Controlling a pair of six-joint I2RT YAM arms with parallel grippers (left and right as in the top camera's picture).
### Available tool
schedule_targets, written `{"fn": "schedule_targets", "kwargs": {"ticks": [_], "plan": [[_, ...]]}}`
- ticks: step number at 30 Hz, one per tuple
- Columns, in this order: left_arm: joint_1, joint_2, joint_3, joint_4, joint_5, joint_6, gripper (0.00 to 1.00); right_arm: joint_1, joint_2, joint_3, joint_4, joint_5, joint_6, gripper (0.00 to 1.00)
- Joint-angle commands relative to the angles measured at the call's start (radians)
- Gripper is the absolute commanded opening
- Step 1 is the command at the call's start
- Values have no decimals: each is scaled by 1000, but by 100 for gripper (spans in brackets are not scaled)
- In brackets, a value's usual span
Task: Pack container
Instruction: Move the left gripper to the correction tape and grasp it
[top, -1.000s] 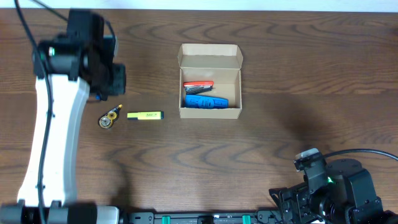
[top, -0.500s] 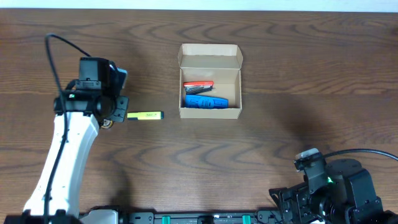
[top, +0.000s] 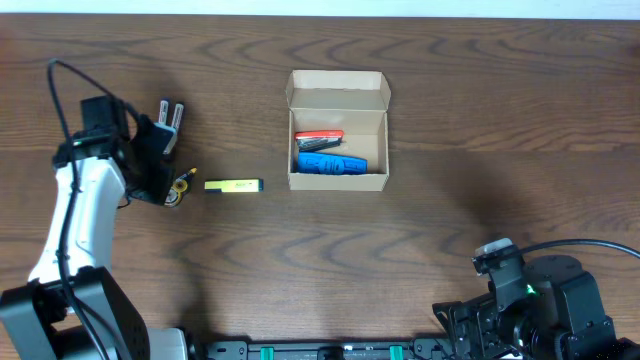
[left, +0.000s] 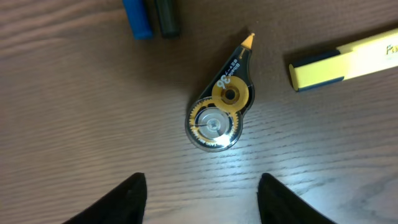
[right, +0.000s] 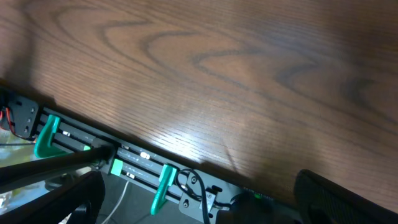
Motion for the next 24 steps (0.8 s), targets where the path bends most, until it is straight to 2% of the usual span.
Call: {"fn": "schedule_targets", "kwargs": {"ticks": [1,7,11,19,24], "plan": [[14,29,-5,-2,89,38,61,8,-1,0,-1,-3,10,99],[8,84,-36,31,28,38,70,8,-1,0,-1,-3,11,99],[2,123,-37,69,6,38,82,8,-1,0,-1,-3,10,99],[-62,210,-37,150,-146,39,82,8,-1,0,-1,-3,10,99],[-82,235,-37,215,-145,39,82,8,-1,0,-1,-3,10,99]]}}
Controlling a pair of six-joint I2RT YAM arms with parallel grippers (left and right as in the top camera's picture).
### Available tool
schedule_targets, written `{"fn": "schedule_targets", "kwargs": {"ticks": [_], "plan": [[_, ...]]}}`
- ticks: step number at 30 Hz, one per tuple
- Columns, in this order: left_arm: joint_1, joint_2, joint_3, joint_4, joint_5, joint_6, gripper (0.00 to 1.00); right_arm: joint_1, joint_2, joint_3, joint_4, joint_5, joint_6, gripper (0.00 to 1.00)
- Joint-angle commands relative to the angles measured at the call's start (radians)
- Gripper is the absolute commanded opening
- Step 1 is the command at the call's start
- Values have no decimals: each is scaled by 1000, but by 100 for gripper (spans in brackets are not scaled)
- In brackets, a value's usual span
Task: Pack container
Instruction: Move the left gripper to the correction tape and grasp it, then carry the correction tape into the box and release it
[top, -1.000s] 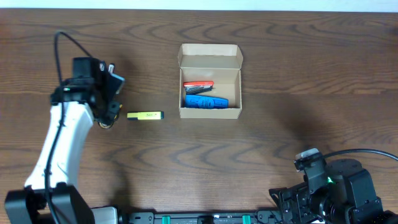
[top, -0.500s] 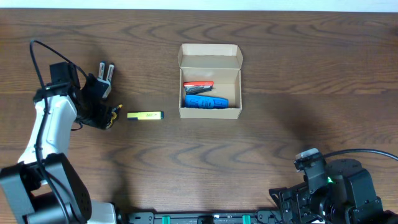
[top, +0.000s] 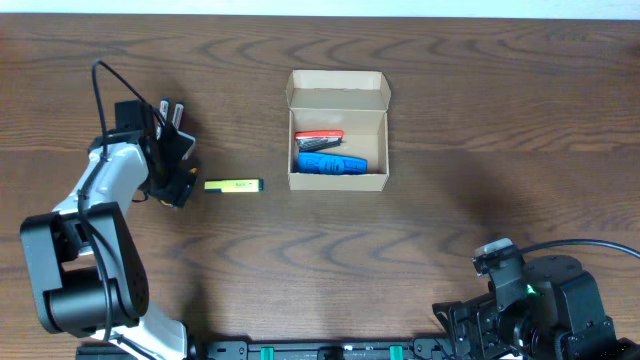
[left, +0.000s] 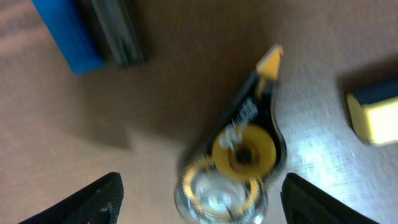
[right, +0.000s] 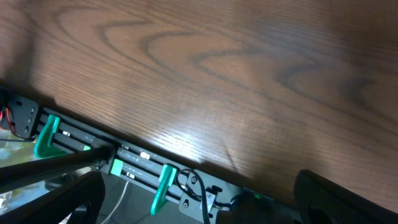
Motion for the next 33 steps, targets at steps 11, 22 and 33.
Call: {"fn": "schedule_targets", "kwargs": {"ticks": [11,22,33], "plan": [[-7,82,-4,50,16,11,80,8,-1,0,-1,-3,11,99],[-7,89,-4,35,16,-2,45,8,-1,0,-1,-3,11,99],[-11,84,32,-23,14,-237,28,8,-1,0,-1,-3,10,99]]}}
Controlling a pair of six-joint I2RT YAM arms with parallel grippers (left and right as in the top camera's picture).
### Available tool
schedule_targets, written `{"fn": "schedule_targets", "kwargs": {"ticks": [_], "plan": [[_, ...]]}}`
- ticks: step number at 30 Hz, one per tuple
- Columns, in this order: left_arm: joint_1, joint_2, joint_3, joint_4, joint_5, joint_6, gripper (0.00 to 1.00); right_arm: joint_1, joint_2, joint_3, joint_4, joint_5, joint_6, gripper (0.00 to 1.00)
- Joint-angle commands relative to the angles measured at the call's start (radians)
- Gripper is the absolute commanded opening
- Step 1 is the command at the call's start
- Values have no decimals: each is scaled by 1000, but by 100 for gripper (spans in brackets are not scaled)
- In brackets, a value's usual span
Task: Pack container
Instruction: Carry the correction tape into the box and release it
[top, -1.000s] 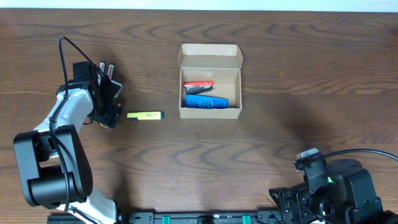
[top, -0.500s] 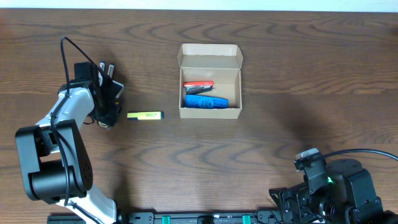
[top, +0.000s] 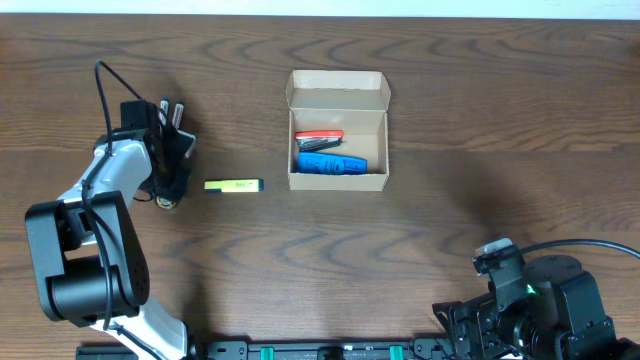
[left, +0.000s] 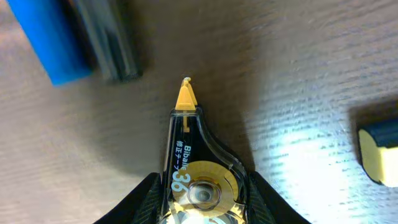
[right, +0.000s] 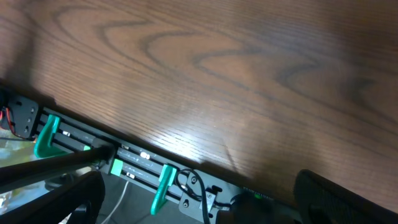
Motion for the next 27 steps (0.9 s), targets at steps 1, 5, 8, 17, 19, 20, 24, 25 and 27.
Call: {"fn": "schedule_targets", "kwargs": {"ticks": [1,5,8,17,19,20,24,25,27], "plan": [[-6,31,28,-36,1,-145,27,8,-1,0,-1,-3,11,99],[-27,-3,108,-118,1,-232,20,8,-1,0,-1,-3,10,99],[-52,-42,190,-201,1,-249,18,8,-1,0,-1,-3,11,99],[-186,-202,379,-330,26,-208,18,8,-1,0,-1,-3,10,99],[-225,-225,394,-331,58,-174,18,8,-1,0,-1,-3,11,99],[-250,-235,402,-330,72,-161,18,8,-1,0,-1,-3,10,99],[-359,-240,431,-319,114,-119,14,8,-1,0,-1,-3,11,99],[-387,-240,431,-309,113,-105,14,8,-1,0,-1,-3,11,99],[-451,-240,432,-285,110,-73,13,8,-1,0,-1,-3,10,99]]}}
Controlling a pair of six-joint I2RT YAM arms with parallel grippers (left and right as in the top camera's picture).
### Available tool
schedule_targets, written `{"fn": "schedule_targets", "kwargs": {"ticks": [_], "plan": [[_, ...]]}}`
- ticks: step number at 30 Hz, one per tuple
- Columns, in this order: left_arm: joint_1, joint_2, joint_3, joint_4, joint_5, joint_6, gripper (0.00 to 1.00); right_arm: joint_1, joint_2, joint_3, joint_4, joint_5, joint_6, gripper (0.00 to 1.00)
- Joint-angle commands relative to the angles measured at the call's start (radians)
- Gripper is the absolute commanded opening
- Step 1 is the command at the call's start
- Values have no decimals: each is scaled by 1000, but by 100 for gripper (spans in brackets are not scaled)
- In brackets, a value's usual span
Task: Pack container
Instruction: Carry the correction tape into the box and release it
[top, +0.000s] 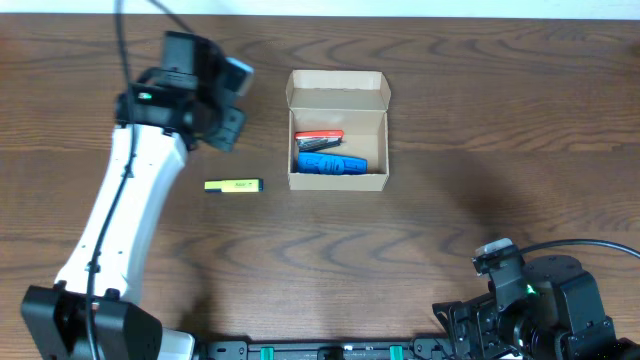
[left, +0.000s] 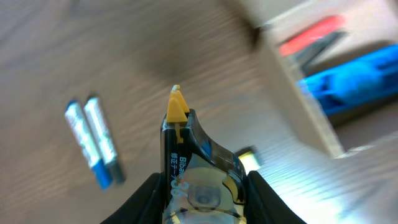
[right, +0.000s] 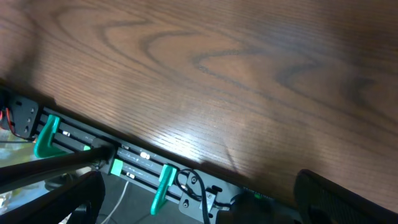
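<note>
My left gripper (left: 199, 202) is shut on a clear correction tape dispenser (left: 194, 177) with a yellow tip, held up off the table. Seen from overhead, this gripper (top: 224, 100) hangs just left of the open cardboard box (top: 338, 178). The box holds a red-and-black item (top: 318, 136) and a blue item (top: 331, 163). A yellow marker (top: 233, 185) lies on the table left of the box. My right gripper (right: 199, 202) is open and empty near the front right edge of the table.
Two thin sticks, one blue and one dark (left: 94, 144), lie side by side on the wood below my left wrist; the arm hides them from overhead. The box's lid flap (top: 338, 88) stands open at the far side.
My left gripper, then down at the table on the tape dispenser, is now raised and further right, close to the box, with the dispenser in it. The right arm has not moved.
The left gripper was open above the tape dispenser lying left of the yellow marker. It then stood lower, with its fingers on both sides of the dispenser, and after that shut on it at the table. Now it holds the dispenser up beside the box.
</note>
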Motion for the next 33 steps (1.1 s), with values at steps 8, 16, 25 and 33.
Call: {"fn": "schedule_targets", "kwargs": {"ticks": [8,16,25,33], "plan": [[-286,69,66,61,-29,198,12,8,-1,0,-1,-3,11,99],[-375,211,95,52,-120,423,12,8,-1,0,-1,-3,11,99],[-375,322,95,97,-119,648,9,8,-1,0,-1,-3,11,99],[-375,368,95,100,-76,682,19,8,-1,0,-1,-3,11,99]]}}
